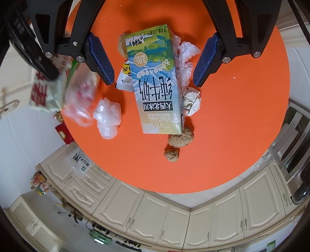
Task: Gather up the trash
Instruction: 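Grasp the white-and-red printed bag with the right tool while the left tool grasps the milk carton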
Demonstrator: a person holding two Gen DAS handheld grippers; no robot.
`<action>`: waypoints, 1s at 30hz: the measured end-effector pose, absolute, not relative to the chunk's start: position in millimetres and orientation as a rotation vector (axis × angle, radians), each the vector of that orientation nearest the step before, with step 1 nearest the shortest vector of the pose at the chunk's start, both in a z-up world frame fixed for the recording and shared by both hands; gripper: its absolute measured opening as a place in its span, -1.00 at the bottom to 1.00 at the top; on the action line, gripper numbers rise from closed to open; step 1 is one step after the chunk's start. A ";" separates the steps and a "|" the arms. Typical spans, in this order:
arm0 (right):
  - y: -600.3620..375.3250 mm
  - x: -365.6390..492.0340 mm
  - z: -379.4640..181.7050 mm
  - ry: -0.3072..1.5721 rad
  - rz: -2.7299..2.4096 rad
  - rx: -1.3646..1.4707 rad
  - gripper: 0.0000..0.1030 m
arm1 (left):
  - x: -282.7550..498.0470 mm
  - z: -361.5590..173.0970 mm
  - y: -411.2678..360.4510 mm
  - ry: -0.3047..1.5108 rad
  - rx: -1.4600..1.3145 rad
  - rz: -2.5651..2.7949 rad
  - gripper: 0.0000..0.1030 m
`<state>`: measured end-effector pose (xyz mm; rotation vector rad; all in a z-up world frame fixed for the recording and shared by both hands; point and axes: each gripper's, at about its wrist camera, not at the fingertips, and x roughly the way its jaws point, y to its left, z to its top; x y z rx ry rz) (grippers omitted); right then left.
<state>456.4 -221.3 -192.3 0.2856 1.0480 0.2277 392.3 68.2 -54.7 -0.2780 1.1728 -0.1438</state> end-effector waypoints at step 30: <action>-214.3 417.7 -216.2 1.076 0.191 0.329 -0.73 | 368.2 -58.1 42.9 1.106 -0.223 -0.156 -0.01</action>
